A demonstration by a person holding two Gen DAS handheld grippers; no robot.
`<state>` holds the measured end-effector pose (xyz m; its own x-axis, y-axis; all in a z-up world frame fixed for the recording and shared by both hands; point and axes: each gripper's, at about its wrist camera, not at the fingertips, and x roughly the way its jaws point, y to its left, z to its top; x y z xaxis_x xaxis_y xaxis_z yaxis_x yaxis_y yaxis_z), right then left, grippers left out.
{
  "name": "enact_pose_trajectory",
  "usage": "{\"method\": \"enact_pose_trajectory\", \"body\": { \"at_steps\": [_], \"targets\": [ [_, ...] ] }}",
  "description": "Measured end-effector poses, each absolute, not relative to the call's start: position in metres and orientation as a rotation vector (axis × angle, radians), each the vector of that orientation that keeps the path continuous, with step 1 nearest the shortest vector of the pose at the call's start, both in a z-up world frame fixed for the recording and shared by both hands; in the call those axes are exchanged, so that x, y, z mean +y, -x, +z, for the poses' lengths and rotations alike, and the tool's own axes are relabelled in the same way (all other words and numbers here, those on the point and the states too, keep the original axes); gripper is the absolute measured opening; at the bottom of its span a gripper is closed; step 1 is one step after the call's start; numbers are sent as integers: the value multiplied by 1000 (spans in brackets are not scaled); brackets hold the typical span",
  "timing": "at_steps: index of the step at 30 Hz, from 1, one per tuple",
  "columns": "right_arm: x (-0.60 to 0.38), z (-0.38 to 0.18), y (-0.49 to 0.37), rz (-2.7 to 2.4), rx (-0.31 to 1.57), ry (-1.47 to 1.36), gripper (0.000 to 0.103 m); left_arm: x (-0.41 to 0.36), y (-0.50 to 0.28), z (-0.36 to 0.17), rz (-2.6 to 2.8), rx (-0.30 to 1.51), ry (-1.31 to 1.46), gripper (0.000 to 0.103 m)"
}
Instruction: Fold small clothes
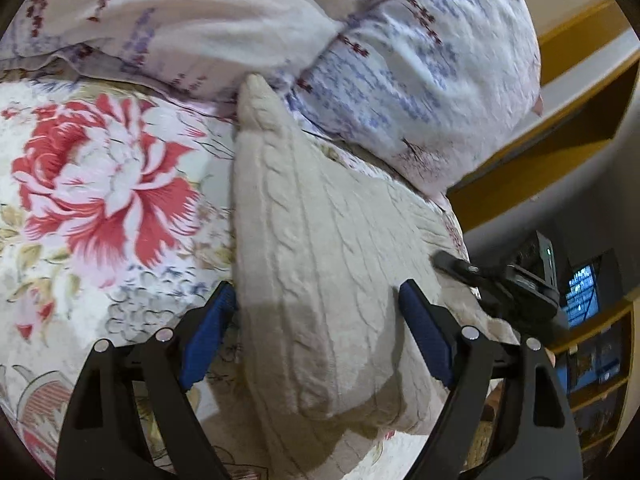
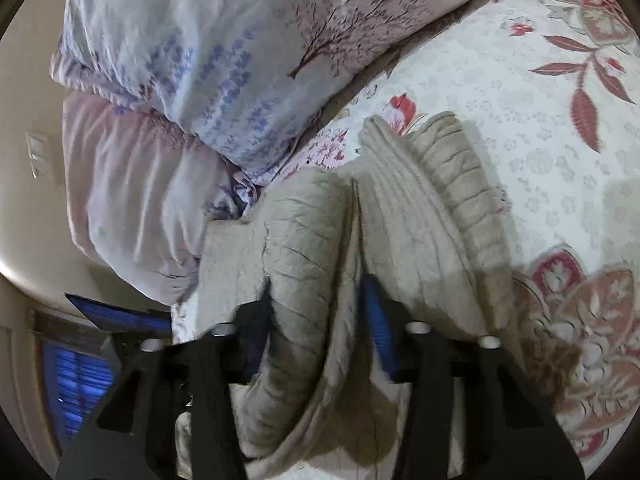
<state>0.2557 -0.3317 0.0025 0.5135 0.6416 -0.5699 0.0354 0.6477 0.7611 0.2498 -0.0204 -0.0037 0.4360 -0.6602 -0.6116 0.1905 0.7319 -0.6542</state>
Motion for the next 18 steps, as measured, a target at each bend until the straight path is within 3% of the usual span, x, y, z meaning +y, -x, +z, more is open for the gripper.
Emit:
{"method": "enact_pose_trajectory", "body": {
  "at_steps": [9,14,18],
  "targets": [
    [-333,68,-210,306,630,-471,15,-19,-240,7,-620,920,526,87],
    [-355,47,-209,218,707,-478,15,-34,-238,7,-654,914,482,87],
    [-366,49,-202,229,648,-510,15,-42,-236,6,-679,913,450,87]
  ]
}}
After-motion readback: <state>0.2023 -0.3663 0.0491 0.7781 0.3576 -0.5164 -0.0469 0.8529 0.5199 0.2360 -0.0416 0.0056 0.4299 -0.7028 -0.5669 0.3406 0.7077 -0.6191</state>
